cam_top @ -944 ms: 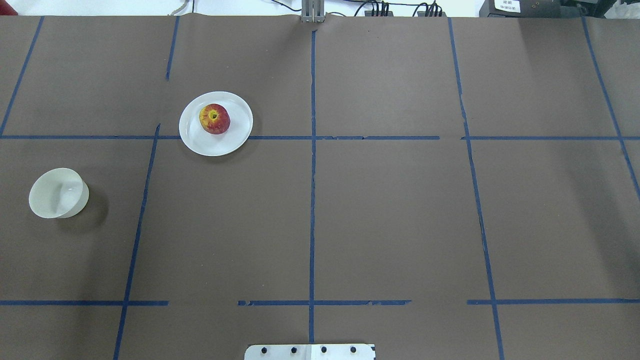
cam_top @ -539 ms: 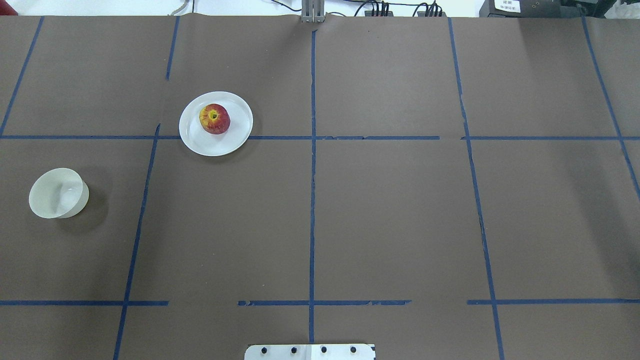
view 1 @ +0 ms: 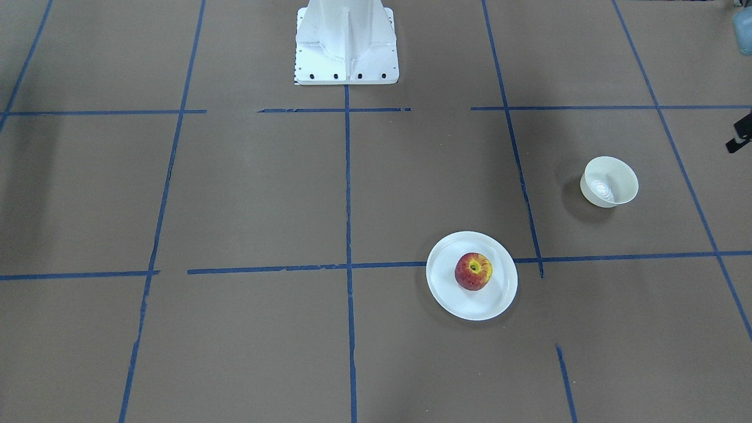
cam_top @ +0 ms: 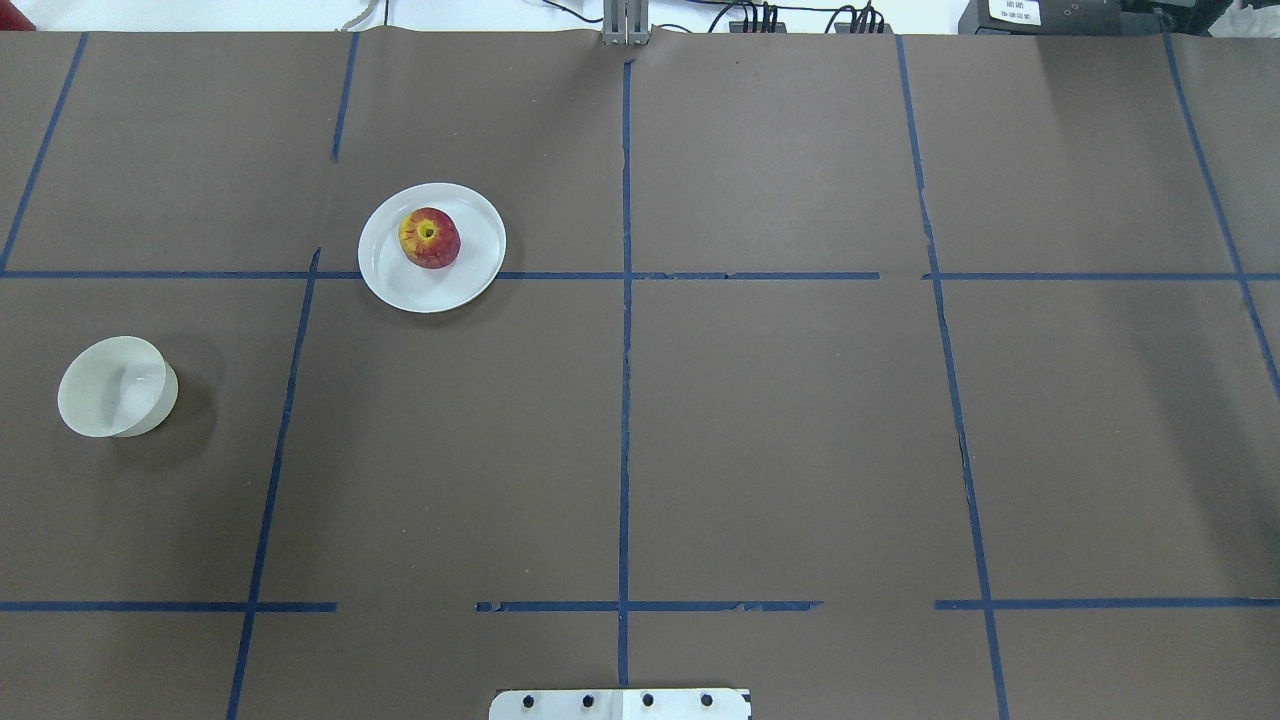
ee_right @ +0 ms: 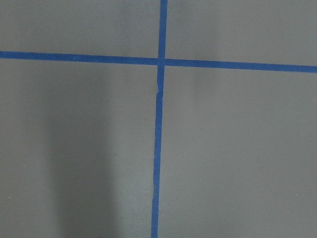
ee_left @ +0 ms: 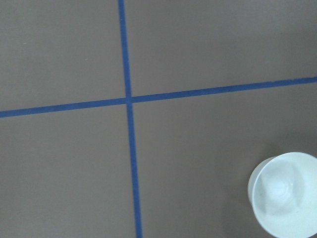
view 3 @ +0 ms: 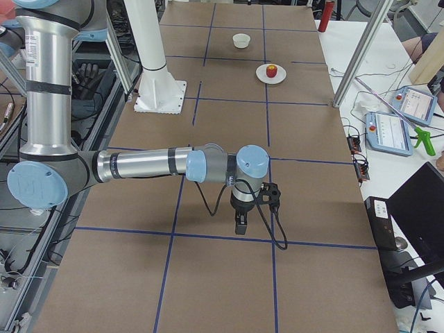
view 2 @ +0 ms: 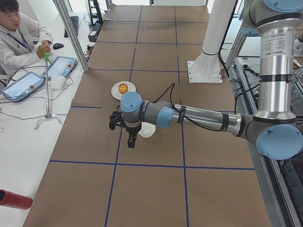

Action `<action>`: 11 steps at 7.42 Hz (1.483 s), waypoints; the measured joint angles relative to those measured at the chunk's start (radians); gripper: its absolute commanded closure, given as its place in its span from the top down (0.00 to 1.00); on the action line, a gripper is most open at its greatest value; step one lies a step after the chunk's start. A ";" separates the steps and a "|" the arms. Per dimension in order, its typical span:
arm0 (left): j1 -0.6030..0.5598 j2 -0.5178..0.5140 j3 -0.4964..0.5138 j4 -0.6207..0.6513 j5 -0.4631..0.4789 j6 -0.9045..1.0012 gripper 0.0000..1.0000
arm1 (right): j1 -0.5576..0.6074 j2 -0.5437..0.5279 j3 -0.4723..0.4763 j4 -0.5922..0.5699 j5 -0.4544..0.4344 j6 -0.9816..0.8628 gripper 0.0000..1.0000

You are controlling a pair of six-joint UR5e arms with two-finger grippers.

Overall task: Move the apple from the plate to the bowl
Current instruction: 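Move the left gripper over the red apple on the white plate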

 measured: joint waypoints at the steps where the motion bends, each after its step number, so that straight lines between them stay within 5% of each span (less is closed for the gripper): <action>1: 0.080 -0.070 0.002 -0.021 0.001 -0.142 1.00 | 0.000 0.000 0.000 0.000 0.000 0.000 1.00; 5: 0.358 -0.423 0.104 -0.022 0.098 -0.568 0.99 | 0.000 0.000 0.001 0.000 0.000 0.000 1.00; 11: 0.479 -0.763 0.508 -0.087 0.260 -0.650 0.99 | 0.000 0.000 0.001 0.000 0.000 0.000 1.00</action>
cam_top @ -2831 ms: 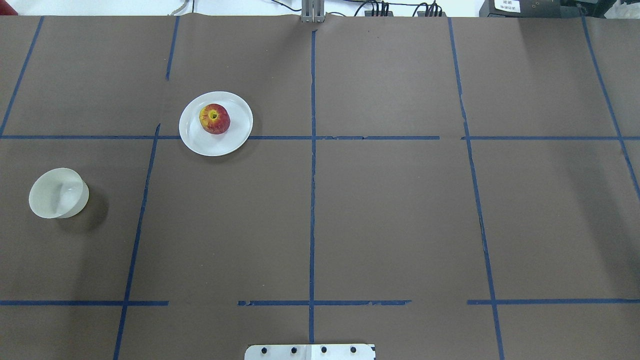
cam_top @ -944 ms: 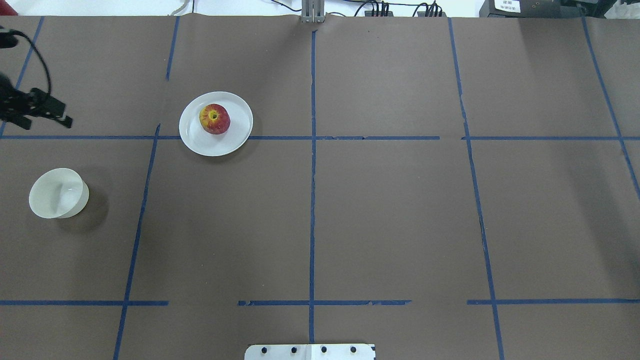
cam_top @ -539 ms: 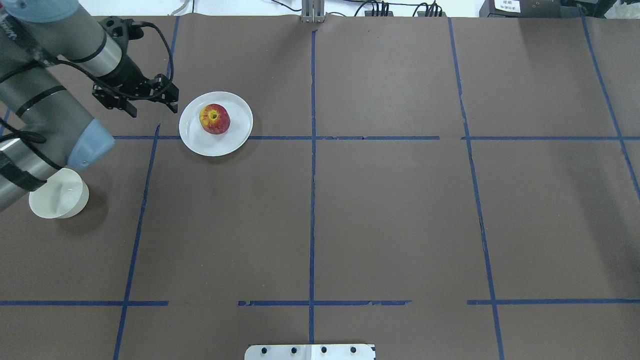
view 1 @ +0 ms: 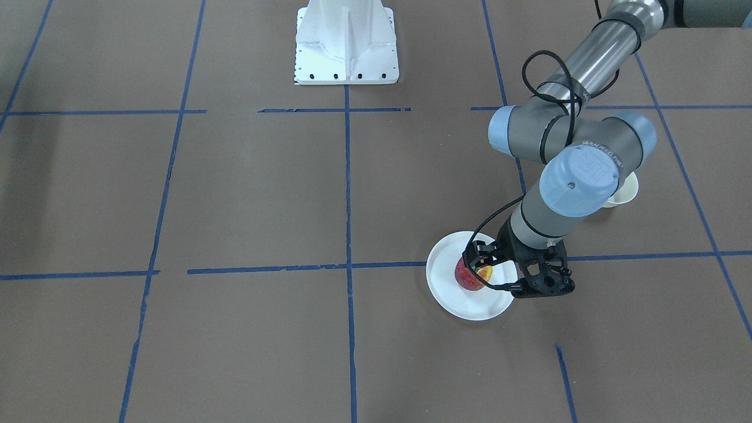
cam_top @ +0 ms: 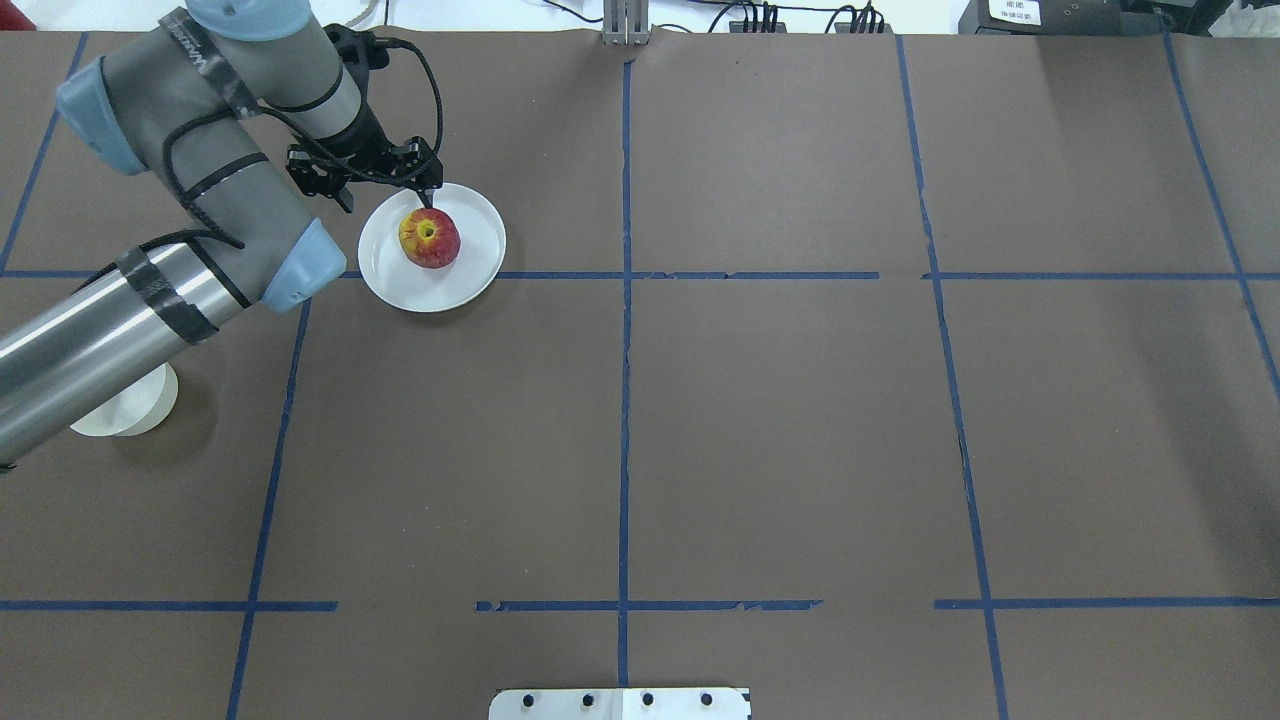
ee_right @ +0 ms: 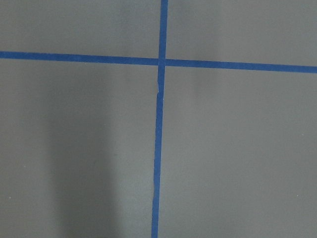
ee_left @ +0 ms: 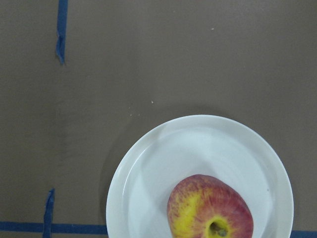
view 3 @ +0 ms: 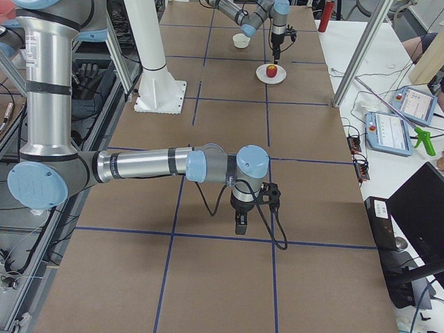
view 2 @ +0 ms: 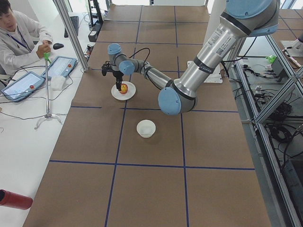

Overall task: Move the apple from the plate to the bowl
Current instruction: 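Move the left gripper over the red apple on the white plate, then lower the left gripper and close it around the apple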

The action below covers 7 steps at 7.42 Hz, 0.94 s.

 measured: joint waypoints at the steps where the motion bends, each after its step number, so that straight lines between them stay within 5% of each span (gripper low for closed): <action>1: 0.009 -0.017 0.045 -0.043 0.017 -0.009 0.99 | 0.000 0.000 0.000 0.000 0.000 0.000 1.00; 7: 0.064 -0.033 0.111 -0.077 0.027 -0.020 0.95 | 0.000 0.000 0.000 0.000 0.000 -0.001 1.00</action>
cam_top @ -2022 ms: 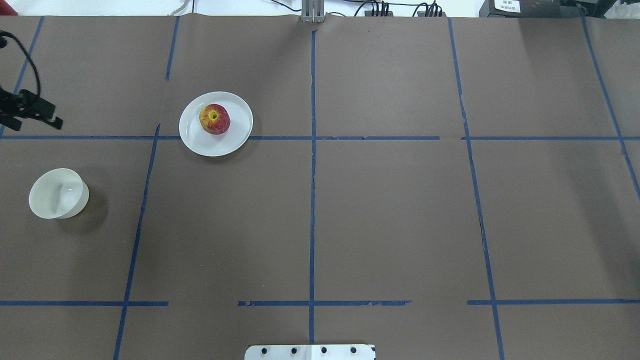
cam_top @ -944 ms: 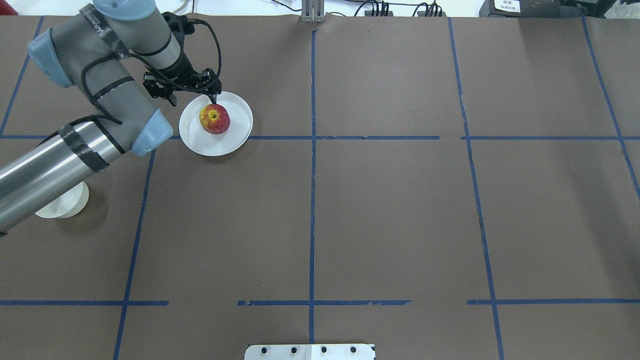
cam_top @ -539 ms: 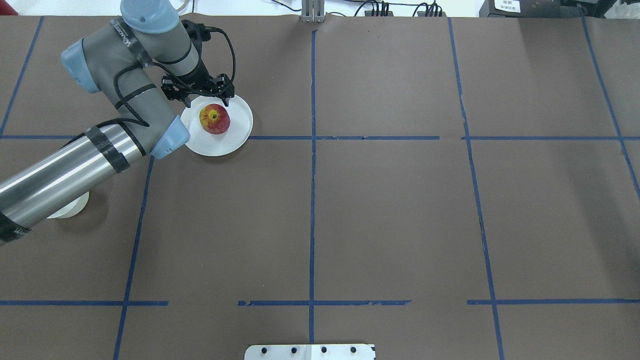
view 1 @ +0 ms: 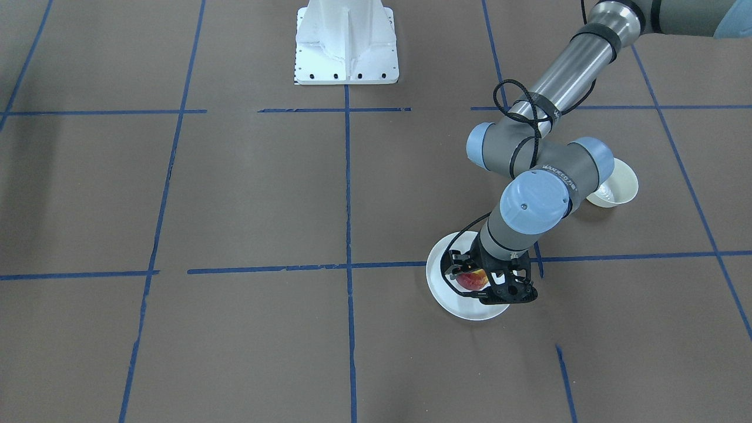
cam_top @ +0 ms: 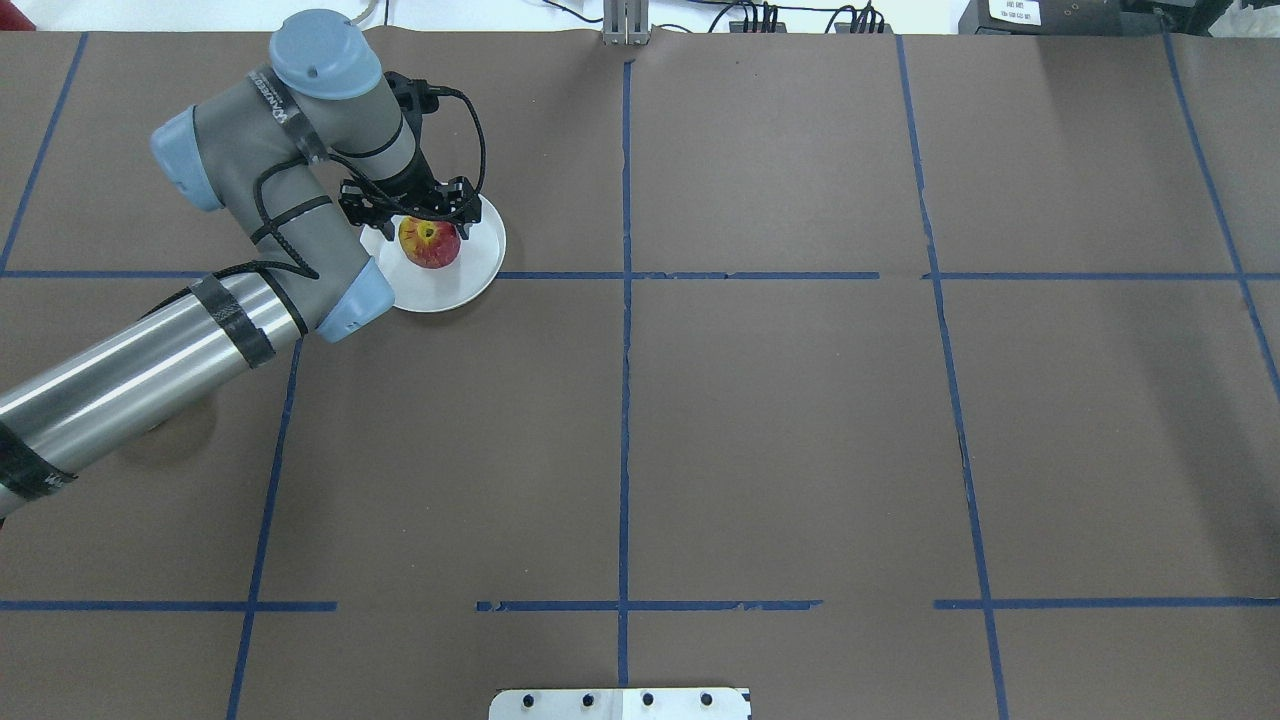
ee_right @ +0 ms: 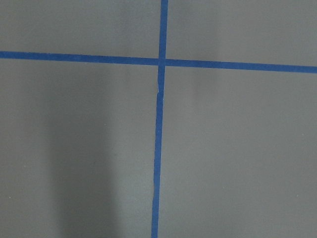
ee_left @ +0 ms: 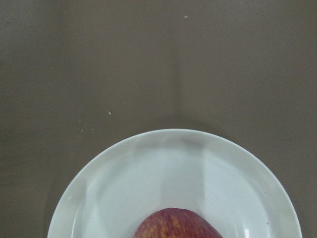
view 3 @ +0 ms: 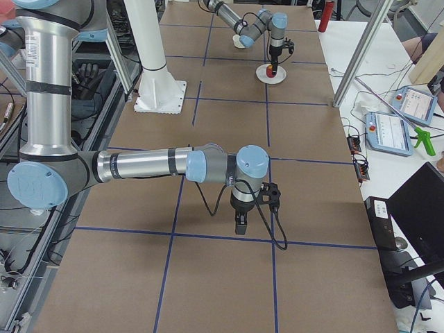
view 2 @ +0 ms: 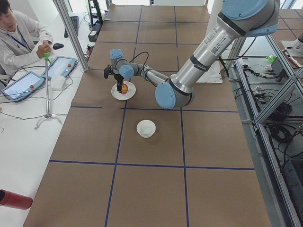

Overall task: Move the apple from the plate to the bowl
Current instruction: 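Lower the left gripper and close it around the apple, then lift the apple with the left gripper and carry it toward the white bowl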

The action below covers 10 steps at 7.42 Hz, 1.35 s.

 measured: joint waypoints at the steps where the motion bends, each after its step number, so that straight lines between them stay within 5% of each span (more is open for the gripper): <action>1: 0.005 0.001 0.000 0.000 0.000 0.000 0.59 | 0.000 0.000 0.000 0.000 0.000 0.000 1.00; 2: 0.007 0.002 0.000 -0.001 0.000 0.000 0.24 | 0.000 0.000 0.000 0.000 0.000 0.000 1.00; 3: 0.008 0.003 0.000 -0.001 0.000 0.001 0.00 | 0.000 0.000 0.000 0.000 0.000 0.000 1.00; 6: -0.022 0.025 -0.047 -0.006 -0.004 0.007 0.00 | 0.000 0.000 0.000 0.000 0.001 0.001 1.00; 10: -0.074 0.494 -0.588 0.008 -0.005 0.100 0.00 | 0.000 0.000 0.000 0.000 0.000 0.001 1.00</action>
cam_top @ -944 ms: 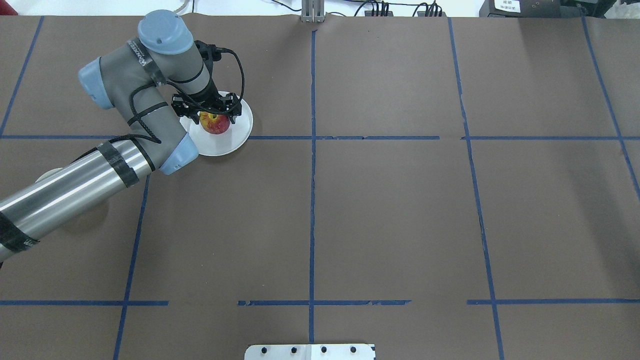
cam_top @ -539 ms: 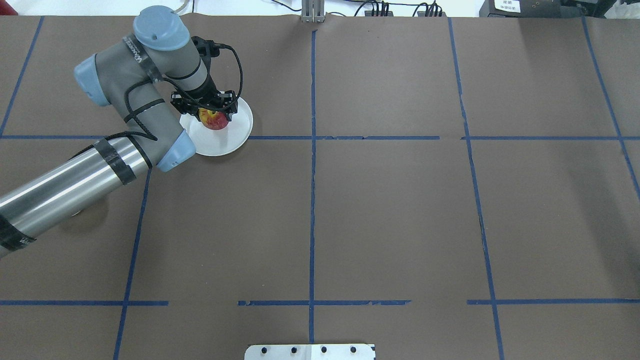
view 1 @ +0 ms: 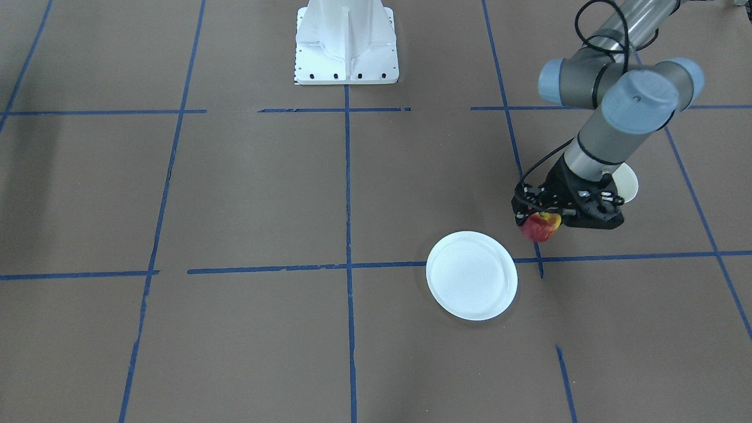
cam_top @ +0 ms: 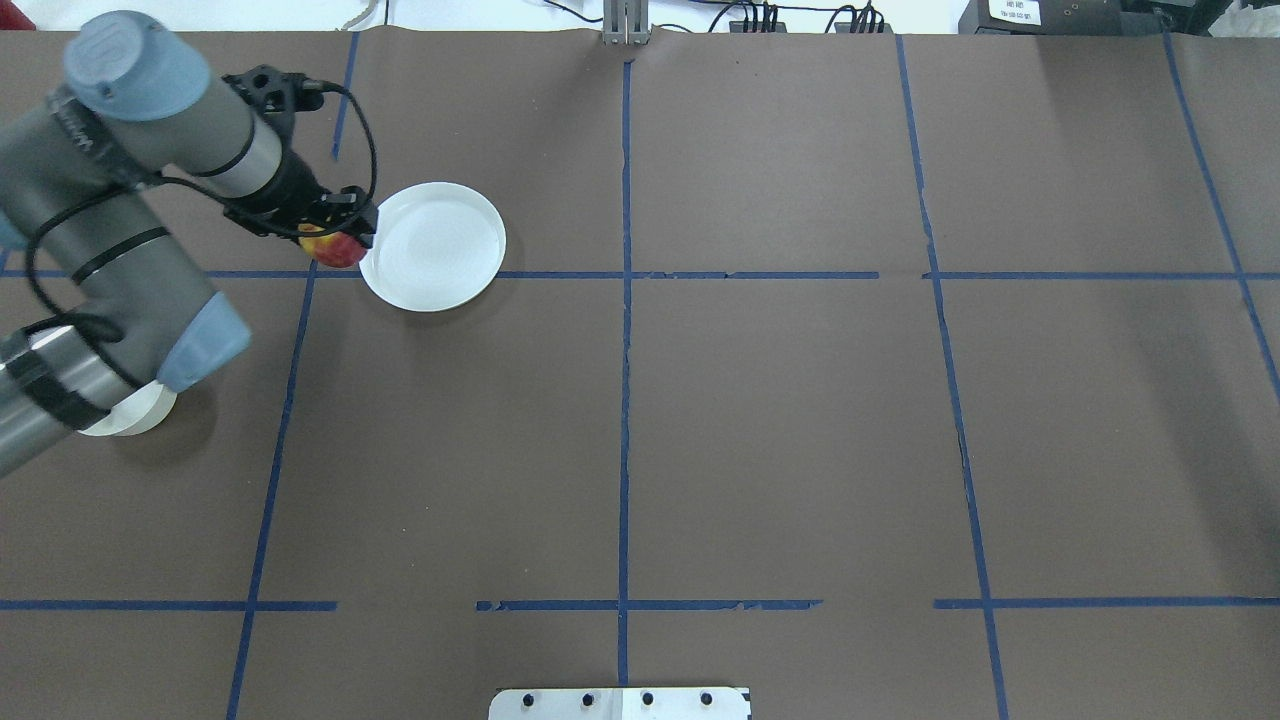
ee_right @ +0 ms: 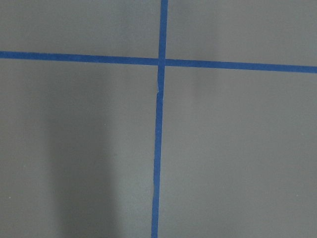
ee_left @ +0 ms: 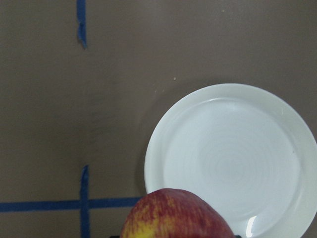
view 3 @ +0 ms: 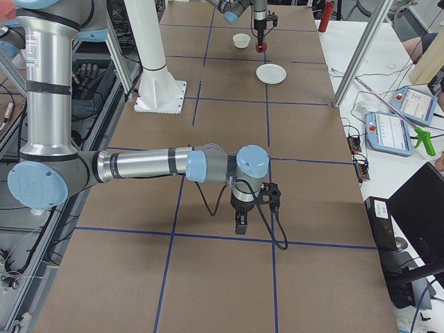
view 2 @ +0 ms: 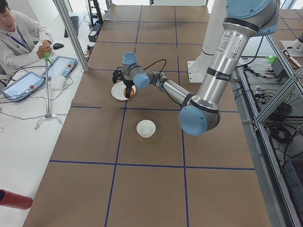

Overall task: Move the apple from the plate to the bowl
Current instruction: 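Lift the apple with the left gripper and carry it toward the white bowl, then lower the apple into the white bowl and open the left gripper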

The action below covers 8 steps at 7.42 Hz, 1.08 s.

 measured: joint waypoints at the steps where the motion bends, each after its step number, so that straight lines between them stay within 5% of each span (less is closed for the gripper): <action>1: -0.003 0.142 -0.097 -0.006 0.002 0.063 0.00 | 0.000 0.000 0.000 0.000 0.000 0.000 1.00; 4: -0.005 0.407 -0.184 -0.068 0.004 0.202 0.00 | 0.000 0.000 0.000 0.000 0.000 0.000 1.00; 8: -0.001 0.424 -0.112 -0.189 0.008 0.215 0.00 | 0.000 0.000 0.000 0.000 0.000 0.000 1.00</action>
